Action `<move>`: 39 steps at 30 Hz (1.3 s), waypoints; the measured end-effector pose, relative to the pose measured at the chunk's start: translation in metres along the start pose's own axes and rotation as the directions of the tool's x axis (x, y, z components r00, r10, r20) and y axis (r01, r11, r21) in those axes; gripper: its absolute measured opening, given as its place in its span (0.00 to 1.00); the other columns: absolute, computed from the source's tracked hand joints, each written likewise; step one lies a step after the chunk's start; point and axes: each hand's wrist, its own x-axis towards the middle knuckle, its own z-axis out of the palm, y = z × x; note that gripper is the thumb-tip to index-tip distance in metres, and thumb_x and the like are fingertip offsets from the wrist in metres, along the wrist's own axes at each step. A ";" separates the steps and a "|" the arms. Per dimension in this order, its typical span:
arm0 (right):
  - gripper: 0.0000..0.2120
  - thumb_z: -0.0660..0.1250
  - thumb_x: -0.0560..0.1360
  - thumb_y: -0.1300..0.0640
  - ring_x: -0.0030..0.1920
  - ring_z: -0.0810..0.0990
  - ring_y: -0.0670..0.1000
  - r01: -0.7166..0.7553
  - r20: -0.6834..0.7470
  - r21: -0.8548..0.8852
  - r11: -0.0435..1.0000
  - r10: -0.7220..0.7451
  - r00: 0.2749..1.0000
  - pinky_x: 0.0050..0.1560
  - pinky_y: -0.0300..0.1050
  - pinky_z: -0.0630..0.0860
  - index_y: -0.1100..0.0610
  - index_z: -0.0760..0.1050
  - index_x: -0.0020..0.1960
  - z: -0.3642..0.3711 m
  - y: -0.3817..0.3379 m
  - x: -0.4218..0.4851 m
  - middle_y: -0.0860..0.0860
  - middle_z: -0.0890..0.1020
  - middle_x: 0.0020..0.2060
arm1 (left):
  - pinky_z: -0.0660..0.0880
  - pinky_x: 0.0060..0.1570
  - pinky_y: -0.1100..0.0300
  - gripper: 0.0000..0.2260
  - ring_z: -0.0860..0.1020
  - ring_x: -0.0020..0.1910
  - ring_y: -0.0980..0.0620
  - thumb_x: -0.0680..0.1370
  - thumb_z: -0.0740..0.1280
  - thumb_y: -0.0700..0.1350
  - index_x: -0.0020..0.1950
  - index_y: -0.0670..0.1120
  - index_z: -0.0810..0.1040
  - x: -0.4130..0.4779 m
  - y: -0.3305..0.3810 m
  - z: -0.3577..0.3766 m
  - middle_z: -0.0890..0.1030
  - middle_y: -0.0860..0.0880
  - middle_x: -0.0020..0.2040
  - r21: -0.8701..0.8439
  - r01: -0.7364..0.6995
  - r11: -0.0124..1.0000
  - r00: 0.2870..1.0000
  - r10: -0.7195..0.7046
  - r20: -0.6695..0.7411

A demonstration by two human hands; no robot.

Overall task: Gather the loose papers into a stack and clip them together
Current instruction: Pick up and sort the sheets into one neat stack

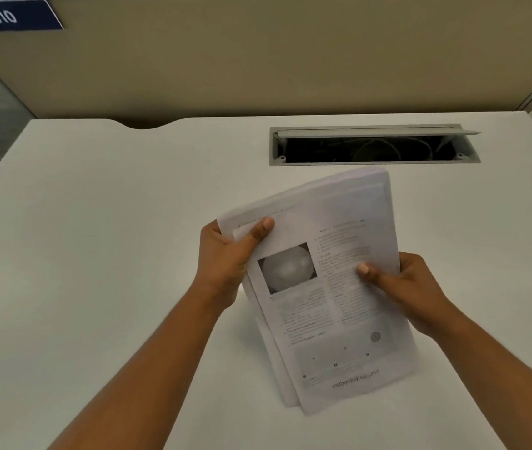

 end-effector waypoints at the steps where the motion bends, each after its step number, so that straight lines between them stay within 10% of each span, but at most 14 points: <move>1: 0.09 0.70 0.72 0.59 0.47 0.87 0.58 0.019 -0.037 0.050 0.999 -0.017 0.999 0.41 0.44 0.83 0.60 0.83 0.51 0.003 -0.003 0.001 0.52 0.88 0.45 | 0.83 0.50 0.48 0.08 0.86 0.51 0.46 0.71 0.76 0.46 0.49 0.51 0.85 0.003 -0.001 -0.001 0.88 0.48 0.49 -0.037 0.011 0.999 1.000 -0.010 0.028; 12: 0.16 0.71 0.72 0.60 0.57 0.82 0.58 0.470 -0.160 0.131 0.873 -0.449 0.879 0.53 0.61 0.80 0.40 0.83 0.54 0.013 -0.070 0.011 0.46 0.85 0.54 | 0.83 0.50 0.55 0.19 0.84 0.53 0.56 0.71 0.77 0.45 0.51 0.69 0.82 -0.001 0.017 0.022 0.86 0.61 0.50 0.195 -0.324 0.926 0.937 0.286 0.199; 17: 0.16 0.73 0.70 0.56 0.57 0.83 0.56 0.483 -0.129 0.087 0.872 -0.470 0.873 0.53 0.61 0.80 0.37 0.81 0.53 0.016 -0.067 0.008 0.43 0.86 0.51 | 0.84 0.49 0.45 0.16 0.85 0.53 0.47 0.69 0.78 0.53 0.57 0.56 0.83 -0.007 0.016 0.023 0.87 0.50 0.51 0.188 -0.383 0.905 0.921 0.359 0.150; 23: 0.22 0.71 0.69 0.59 0.56 0.83 0.53 0.431 -0.123 0.058 0.901 -0.422 0.898 0.51 0.56 0.82 0.33 0.80 0.52 0.016 -0.054 0.010 0.41 0.85 0.50 | 0.82 0.54 0.59 0.26 0.82 0.53 0.64 0.75 0.75 0.40 0.52 0.75 0.79 -0.002 0.016 0.025 0.83 0.70 0.49 0.256 -0.377 0.890 0.924 0.346 0.161; 31: 0.22 0.69 0.72 0.61 0.53 0.84 0.48 0.470 -0.130 0.053 0.881 -0.461 0.878 0.49 0.47 0.83 0.31 0.81 0.48 0.014 -0.055 0.010 0.37 0.85 0.48 | 0.82 0.52 0.60 0.28 0.82 0.55 0.61 0.75 0.72 0.37 0.54 0.75 0.78 -0.006 0.017 0.022 0.83 0.68 0.50 0.198 -0.362 0.911 0.932 0.347 0.107; 39: 0.23 0.72 0.68 0.58 0.57 0.83 0.54 0.366 -0.070 0.036 0.930 -0.363 0.929 0.52 0.60 0.82 0.30 0.79 0.52 0.017 -0.038 0.023 0.44 0.85 0.53 | 0.81 0.46 0.35 0.19 0.84 0.43 0.48 0.77 0.73 0.45 0.41 0.74 0.80 -0.002 0.000 0.028 0.85 0.56 0.45 0.289 -0.160 0.944 0.987 0.154 0.046</move>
